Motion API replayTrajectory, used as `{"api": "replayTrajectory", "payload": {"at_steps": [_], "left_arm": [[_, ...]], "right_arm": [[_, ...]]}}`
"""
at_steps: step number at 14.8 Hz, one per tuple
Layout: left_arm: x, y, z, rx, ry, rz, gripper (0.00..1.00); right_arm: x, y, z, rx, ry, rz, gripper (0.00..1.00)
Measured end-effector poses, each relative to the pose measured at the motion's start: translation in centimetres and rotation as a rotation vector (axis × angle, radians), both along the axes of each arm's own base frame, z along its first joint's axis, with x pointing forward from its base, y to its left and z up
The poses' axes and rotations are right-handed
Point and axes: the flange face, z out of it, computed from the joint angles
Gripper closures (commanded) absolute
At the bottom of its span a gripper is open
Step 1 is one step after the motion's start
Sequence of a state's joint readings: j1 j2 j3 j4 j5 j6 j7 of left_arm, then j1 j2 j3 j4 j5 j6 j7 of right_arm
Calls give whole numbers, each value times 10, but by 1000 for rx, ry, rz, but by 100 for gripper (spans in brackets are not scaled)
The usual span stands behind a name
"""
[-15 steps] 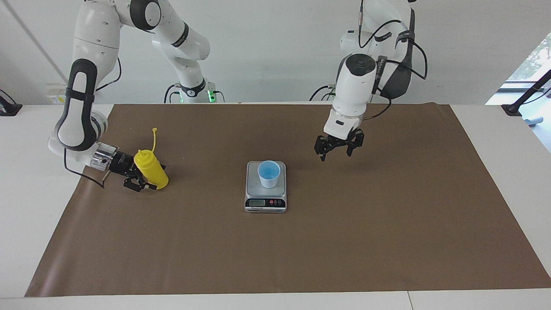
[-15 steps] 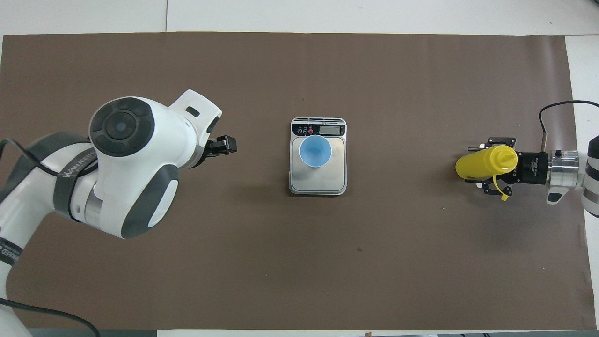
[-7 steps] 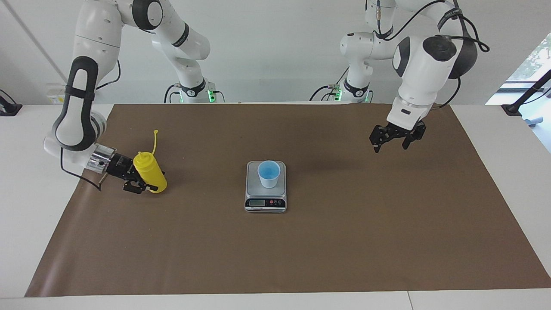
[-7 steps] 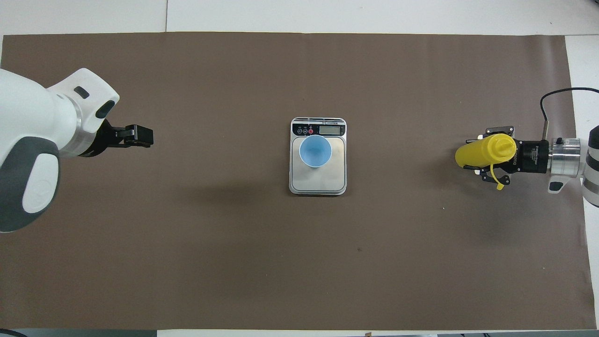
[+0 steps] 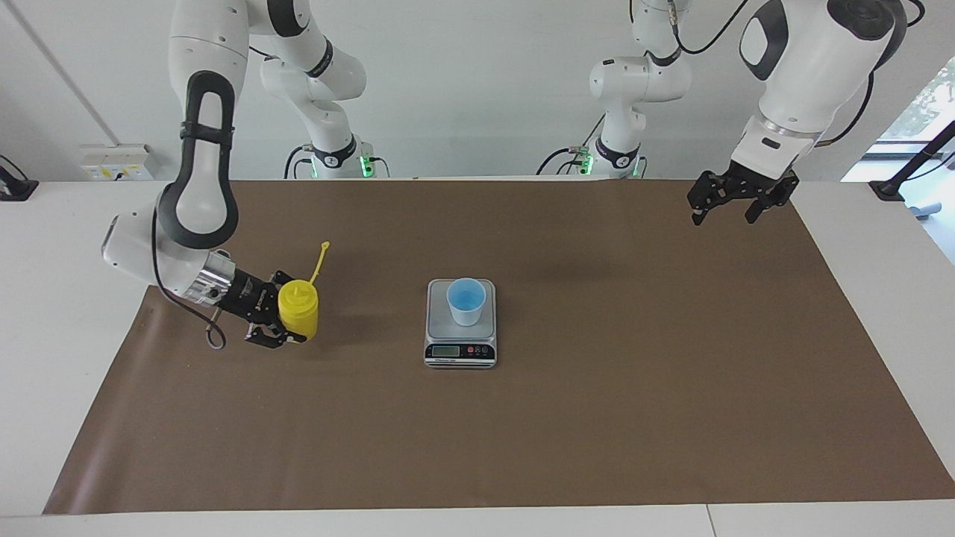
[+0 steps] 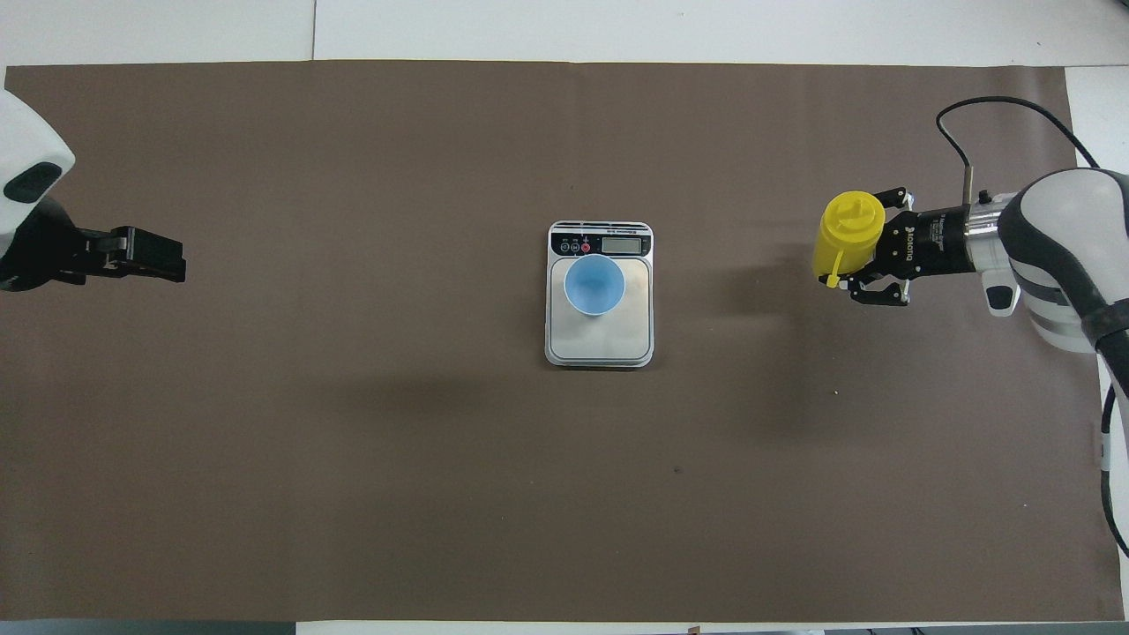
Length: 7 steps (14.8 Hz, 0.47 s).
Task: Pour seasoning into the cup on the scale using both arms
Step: 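Carry the yellow bottle with the right gripper over the cup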
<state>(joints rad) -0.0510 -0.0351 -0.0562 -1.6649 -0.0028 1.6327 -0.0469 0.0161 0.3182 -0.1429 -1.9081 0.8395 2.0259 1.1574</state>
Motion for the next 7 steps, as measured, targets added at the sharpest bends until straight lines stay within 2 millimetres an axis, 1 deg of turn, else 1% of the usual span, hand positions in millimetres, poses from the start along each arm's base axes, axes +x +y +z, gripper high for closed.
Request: {"api": "replayTrajectory", "payload": {"at_steps": [2, 3, 7], "left_arm": [[-2, 14, 5, -10, 21, 6, 0], [-3, 18, 5, -13, 27, 7, 0], [-4, 16, 4, -15, 39, 4, 0]], "right_arm": [[3, 32, 7, -86, 28, 1, 100], [4, 49, 9, -131, 37, 7, 100], [-1, 123, 14, -304, 72, 59, 100]]}}
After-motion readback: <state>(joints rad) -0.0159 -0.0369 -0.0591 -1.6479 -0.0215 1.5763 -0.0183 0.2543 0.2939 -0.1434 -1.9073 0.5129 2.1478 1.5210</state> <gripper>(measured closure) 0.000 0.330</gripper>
